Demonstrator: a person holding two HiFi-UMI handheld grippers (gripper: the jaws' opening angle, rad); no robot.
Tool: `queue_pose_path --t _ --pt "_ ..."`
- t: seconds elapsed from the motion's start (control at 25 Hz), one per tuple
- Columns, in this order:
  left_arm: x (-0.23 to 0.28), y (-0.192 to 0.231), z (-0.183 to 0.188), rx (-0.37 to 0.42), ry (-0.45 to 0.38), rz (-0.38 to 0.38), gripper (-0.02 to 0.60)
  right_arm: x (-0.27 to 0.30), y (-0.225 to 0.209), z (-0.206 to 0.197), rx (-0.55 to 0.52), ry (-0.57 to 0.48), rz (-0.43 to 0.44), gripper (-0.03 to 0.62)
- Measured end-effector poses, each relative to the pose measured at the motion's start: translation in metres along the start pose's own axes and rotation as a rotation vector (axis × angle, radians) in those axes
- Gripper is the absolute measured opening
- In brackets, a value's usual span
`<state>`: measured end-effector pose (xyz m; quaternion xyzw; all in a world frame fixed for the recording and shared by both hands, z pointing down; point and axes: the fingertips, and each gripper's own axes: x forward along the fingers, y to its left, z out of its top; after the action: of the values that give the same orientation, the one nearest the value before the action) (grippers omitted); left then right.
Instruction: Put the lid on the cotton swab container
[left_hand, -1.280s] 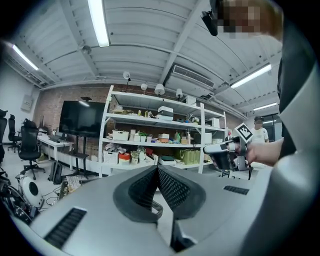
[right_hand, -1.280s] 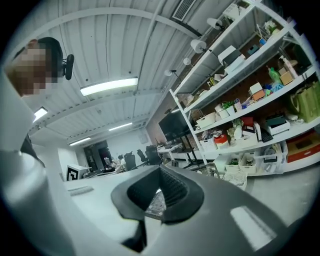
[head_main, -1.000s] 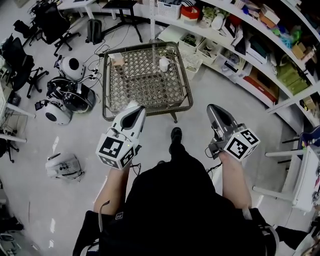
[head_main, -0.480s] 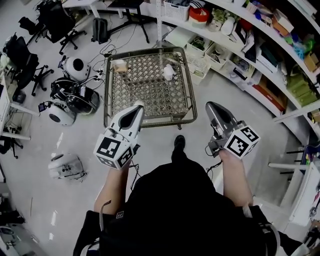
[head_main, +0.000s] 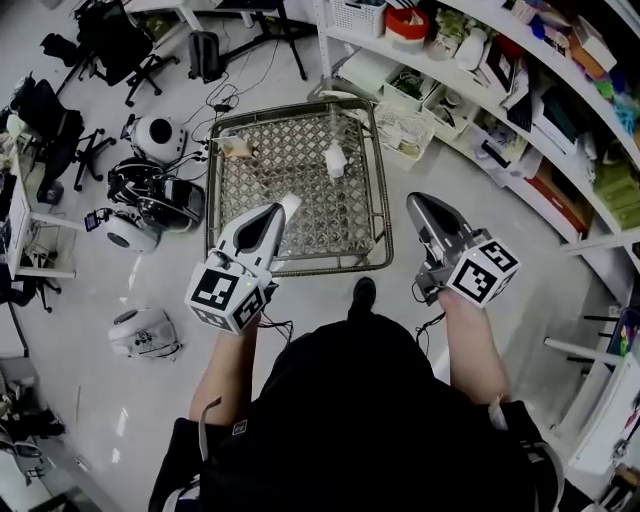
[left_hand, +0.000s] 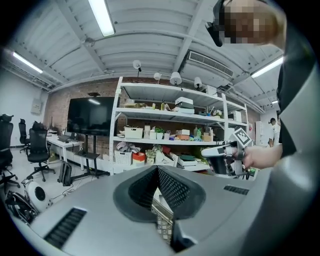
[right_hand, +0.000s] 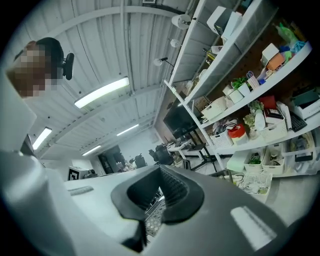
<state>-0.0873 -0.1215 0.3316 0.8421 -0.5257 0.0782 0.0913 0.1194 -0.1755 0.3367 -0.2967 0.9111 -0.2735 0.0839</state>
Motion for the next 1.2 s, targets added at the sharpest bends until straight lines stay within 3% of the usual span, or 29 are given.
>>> queue_pose_path --t 0.36,0.52,1.2 --pt "0.033 0.020 0.018 0.003 -0.029 0.069 0.005 0.029 -0.039 0.016 0.003 0.036 0.044 0.008" --pt "0.041 0.036 0.013 -0.031 -0.027 0.088 0.005 0.045 -0.047 0.019 0.000 0.058 0.044 0.008" --pt "0.086 0.096 -0.039 -0.111 0.074 0.025 0.005 0.114 -0.076 -0.008 0.026 0.168 -0.045 0.008"
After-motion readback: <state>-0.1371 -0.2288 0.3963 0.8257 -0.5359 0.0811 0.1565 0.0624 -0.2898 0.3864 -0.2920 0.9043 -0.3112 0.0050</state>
